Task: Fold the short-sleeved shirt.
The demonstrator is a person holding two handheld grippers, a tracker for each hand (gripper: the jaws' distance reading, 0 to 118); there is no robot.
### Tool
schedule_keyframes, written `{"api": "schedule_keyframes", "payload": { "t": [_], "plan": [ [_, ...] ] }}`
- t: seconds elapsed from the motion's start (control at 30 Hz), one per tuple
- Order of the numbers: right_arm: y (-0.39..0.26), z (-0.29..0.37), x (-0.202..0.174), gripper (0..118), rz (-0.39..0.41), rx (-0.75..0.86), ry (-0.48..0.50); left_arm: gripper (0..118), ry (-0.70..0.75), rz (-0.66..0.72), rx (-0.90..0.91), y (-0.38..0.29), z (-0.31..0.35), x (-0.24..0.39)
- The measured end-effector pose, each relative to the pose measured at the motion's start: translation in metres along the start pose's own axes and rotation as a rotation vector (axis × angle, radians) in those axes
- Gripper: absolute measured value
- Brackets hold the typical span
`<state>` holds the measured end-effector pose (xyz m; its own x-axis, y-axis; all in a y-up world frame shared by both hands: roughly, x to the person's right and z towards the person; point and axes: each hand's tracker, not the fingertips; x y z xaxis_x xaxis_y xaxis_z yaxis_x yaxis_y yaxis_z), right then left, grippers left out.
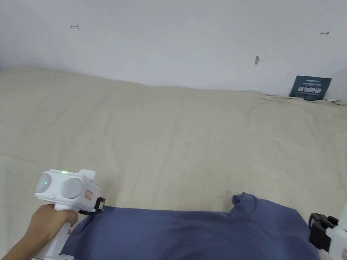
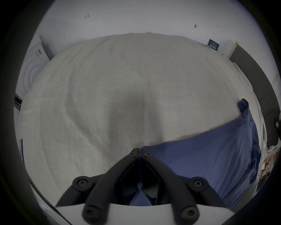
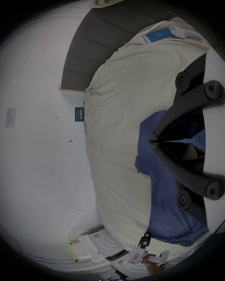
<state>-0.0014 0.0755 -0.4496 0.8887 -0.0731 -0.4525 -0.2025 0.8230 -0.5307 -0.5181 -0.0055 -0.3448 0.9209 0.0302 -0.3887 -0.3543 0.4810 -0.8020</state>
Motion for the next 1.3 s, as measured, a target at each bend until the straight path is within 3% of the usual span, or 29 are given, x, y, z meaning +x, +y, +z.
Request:
{"api": "schedule_keyframes", "payload": {
  "t": [0.2, 0.23, 0.37, 0.4, 0.53, 0.77, 0.83, 0.87, 0.93, 1.1, 1.3],
  "plan": [
    [0.021, -0.061, 0.023, 4, 0.013, -0.075, -0.023, 0, -0.037, -0.043, 0.086, -0.016, 0.047, 0.01],
    [0.023, -0.073, 0.027, 11, 0.013, -0.097, -0.033, 0, -0.041, -0.045, 0.09, -0.017, 0.052, 0.01],
    [0.024, -0.115, 0.041, 93, 0.008, -0.208, -0.05, 0, -0.051, -0.043, 0.109, -0.023, 0.07, 0.013],
    [0.024, -0.124, 0.044, 98, 0.01, -0.241, -0.062, 0, -0.053, -0.038, 0.116, -0.023, 0.065, 0.008],
    [0.017, -0.152, 0.045, 100, 0.02, -0.295, -0.079, 0, -0.061, -0.033, 0.118, -0.025, 0.063, 0.001],
    [-0.001, -0.189, 0.045, 95, 0.067, -0.403, -0.149, 0, -0.062, -0.021, 0.106, -0.028, 0.058, -0.004],
    [-0.006, -0.193, 0.048, 72, 0.057, -0.426, -0.13, 0, -0.063, -0.022, 0.104, -0.029, 0.06, -0.005],
    [-0.007, -0.194, 0.051, 42, 0.033, -0.432, -0.11, 0, -0.062, -0.022, 0.104, -0.029, 0.06, -0.005],
    [-0.008, -0.188, 0.05, 3, 0.005, -0.39, -0.099, 0, -0.062, -0.021, 0.102, -0.03, 0.059, -0.008],
    [-0.001, -0.155, 0.036, 3, 0.039, -0.354, -0.075, 0, -0.06, -0.007, 0.108, -0.033, 0.059, -0.012],
    [0.016, -0.07, 0.02, 3, 0.053, -0.242, 0.018, 0, -0.048, 0.016, 0.125, -0.045, 0.074, -0.011]
  ]
}}
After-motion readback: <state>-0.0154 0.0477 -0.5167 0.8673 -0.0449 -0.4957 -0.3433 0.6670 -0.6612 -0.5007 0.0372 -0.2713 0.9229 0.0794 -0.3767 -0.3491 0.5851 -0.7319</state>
